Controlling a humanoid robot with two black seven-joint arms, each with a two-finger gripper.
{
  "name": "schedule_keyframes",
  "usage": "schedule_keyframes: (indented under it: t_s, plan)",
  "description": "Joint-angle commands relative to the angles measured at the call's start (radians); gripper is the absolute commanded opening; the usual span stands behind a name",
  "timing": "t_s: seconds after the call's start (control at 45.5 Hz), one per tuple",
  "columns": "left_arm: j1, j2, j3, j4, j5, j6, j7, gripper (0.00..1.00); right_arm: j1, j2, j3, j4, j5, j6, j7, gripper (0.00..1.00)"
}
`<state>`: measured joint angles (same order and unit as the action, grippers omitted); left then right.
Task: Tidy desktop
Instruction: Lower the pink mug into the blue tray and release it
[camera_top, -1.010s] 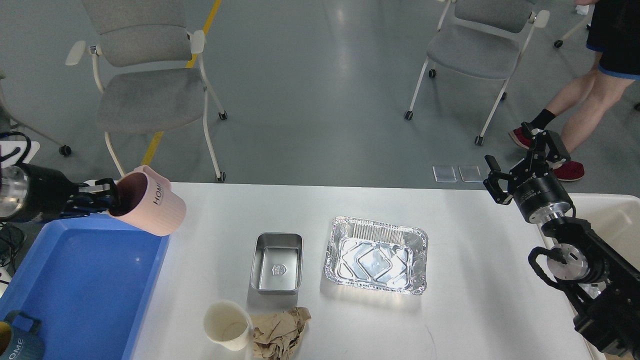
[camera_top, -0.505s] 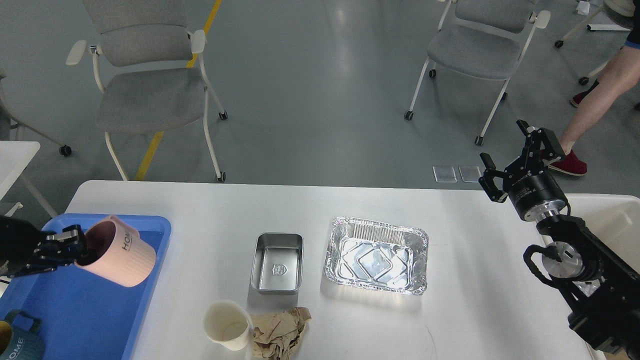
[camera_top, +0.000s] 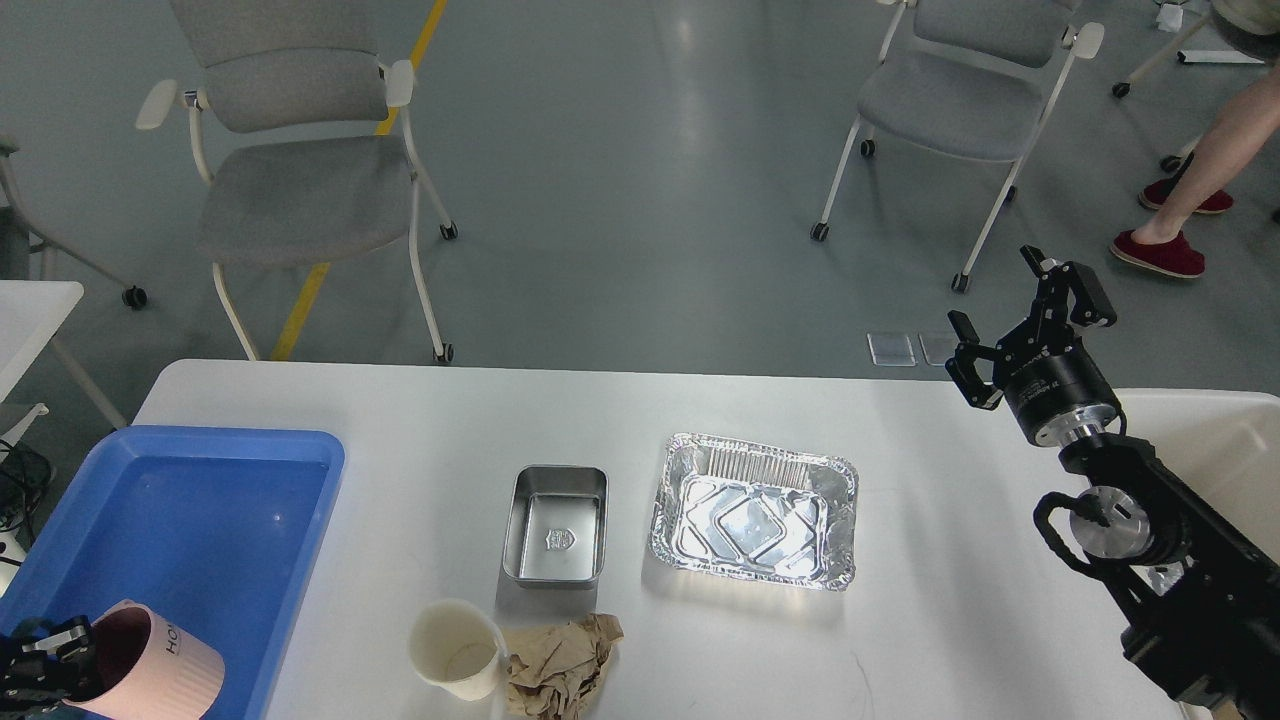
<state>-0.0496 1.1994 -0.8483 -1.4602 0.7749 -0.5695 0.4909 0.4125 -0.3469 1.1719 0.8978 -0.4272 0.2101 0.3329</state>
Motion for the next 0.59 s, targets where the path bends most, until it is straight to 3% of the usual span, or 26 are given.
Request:
schedule_keyframes:
  t_s: [0.0,0.22,0.461,0.571]
  plan:
    - [0.02,-0.009,0.005,0.018,0.007,0.036,0.0,0.02,0.0,-0.004,0.0,0.0,0.001,0.0,0.0,1.0]
    - [0.024,-0.044,0.005,0.047,0.006,0.063,0.0,0.14,-0.004,-0.004,0.0,0.0,0.001,0.0,0.0,1.0]
    - [0.022,-0.066,0.003,0.047,0.004,0.082,-0.003,0.46,0.0,0.0,0.0,0.0,0.001,0.0,0.0,1.0]
    - [0.016,-0.066,0.002,0.041,-0.003,0.083,-0.008,0.68,0.002,0.0,0.0,0.0,0.001,0.0,0.0,1.0]
